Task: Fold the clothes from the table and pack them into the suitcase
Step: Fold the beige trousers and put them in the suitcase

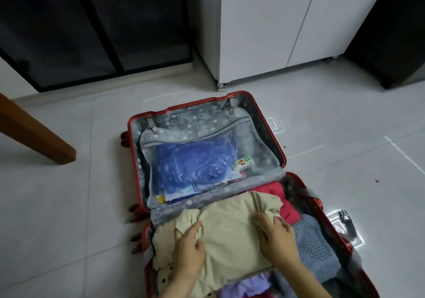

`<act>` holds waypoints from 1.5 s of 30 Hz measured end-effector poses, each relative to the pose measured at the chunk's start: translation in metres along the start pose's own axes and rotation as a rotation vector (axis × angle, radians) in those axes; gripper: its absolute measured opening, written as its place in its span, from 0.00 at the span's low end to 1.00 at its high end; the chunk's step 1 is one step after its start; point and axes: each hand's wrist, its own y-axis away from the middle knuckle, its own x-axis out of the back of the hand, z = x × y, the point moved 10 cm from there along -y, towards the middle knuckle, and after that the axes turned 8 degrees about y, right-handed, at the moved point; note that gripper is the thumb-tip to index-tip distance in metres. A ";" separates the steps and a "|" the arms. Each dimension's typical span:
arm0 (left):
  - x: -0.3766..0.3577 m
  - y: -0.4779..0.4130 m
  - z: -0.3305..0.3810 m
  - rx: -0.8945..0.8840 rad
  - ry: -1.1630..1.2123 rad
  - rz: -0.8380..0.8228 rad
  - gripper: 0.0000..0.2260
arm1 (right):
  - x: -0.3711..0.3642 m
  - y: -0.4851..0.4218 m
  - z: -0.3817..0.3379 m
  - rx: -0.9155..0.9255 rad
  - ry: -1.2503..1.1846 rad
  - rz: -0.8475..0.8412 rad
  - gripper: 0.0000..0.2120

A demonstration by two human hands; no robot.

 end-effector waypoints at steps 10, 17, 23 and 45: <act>0.011 -0.038 -0.065 -0.194 -0.344 0.318 0.38 | -0.058 -0.037 0.026 -0.005 0.272 -0.024 0.28; -0.076 -0.045 -0.063 -0.292 -0.766 -0.287 0.48 | -0.104 -0.031 -0.014 0.441 0.405 -0.279 0.42; -0.089 -0.067 -0.090 -0.208 -0.772 -0.363 0.50 | -0.150 -0.037 0.003 0.348 0.450 -0.476 0.45; 0.117 0.071 0.113 -0.187 -0.653 -0.316 0.41 | 0.135 0.019 -0.122 0.267 0.263 -0.402 0.53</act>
